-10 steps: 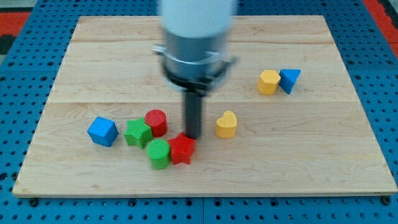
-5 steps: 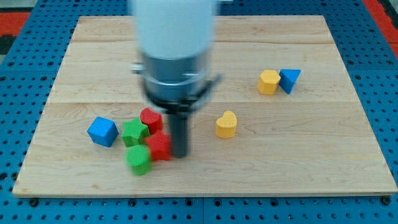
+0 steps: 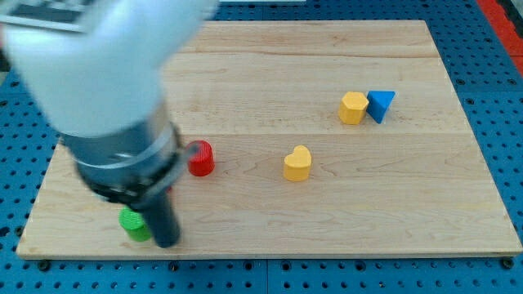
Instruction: Push the group of blocks towards the bottom left side of the board
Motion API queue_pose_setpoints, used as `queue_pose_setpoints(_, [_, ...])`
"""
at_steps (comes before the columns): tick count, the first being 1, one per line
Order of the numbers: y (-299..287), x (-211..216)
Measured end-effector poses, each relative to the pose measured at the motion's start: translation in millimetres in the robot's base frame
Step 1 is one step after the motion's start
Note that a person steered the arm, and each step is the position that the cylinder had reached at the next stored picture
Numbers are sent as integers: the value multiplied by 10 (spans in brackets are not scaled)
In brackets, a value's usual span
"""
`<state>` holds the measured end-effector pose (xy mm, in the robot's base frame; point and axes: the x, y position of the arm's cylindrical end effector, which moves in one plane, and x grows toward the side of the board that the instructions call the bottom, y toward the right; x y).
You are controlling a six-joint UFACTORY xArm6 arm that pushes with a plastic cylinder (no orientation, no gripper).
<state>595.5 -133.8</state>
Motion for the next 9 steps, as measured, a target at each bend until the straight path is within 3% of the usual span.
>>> queue_pose_setpoints(1, [-558,-227])
queue_pose_setpoints(2, [152,-68])
queue_pose_setpoints(3, [1470,-339])
queue_pose_setpoints(4, [2059,-890])
queue_pose_setpoints(5, [1640,-1083])
queue_pose_setpoints(6, [1869,-1382])
queue_pose_setpoints(7, [1277,-1428])
queue_pose_setpoints(8, [634,-1090])
queue_pose_setpoints(9, [1175,-1035])
